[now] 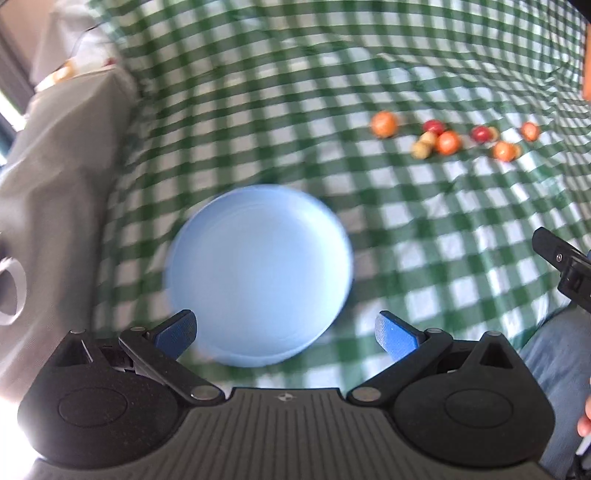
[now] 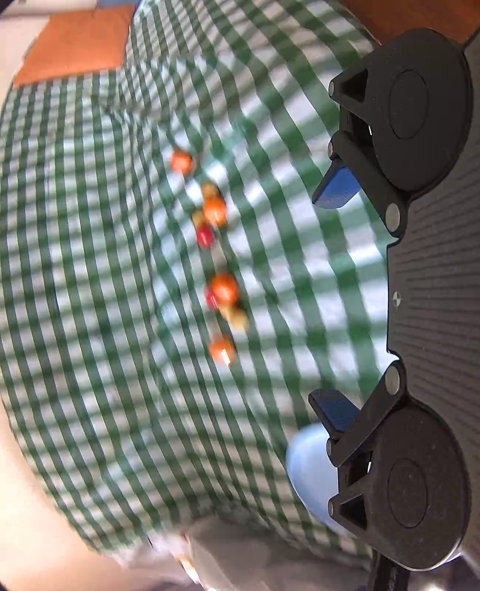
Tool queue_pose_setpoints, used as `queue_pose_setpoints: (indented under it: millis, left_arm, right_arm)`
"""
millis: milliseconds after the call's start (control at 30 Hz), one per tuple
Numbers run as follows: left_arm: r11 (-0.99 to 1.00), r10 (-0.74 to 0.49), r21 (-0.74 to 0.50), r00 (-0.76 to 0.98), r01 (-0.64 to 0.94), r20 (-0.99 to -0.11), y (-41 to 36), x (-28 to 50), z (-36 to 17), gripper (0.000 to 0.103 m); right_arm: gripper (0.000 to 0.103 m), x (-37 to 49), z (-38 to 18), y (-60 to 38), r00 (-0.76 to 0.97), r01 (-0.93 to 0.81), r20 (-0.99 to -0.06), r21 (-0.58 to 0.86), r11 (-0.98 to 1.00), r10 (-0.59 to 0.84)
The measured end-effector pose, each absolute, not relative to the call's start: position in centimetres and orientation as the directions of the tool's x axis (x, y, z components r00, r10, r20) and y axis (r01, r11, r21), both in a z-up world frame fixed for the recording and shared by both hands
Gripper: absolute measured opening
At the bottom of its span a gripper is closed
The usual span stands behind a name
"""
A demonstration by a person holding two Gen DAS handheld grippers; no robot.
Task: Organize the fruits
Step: 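Reach both grippers toward the fruit row beside the plate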
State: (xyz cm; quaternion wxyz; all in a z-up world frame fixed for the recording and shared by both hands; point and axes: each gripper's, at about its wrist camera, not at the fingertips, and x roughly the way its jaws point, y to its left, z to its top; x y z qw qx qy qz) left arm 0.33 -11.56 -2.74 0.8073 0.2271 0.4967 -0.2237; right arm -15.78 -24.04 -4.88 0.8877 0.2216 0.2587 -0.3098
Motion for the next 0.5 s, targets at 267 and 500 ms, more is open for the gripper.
queue_pose_setpoints:
  millis: [267,500]
  left_arm:
    - [0.773,-0.225,0.083,0.394,0.629,-0.891,-23.1,5.3,-7.0,0.103]
    - [0.718,-0.289,0.048,0.36,0.694,-0.887,-31.4,9.2,-12.3,0.101]
  right_arm:
    - [0.102,-12.4,-9.1,-33.9,0.563,0.761,-0.619,0.129,0.636,-0.548]
    - [0.077,-6.4,-13.5,-42.0,0.523,0.767,-0.664,0.094,0.635,-0.534]
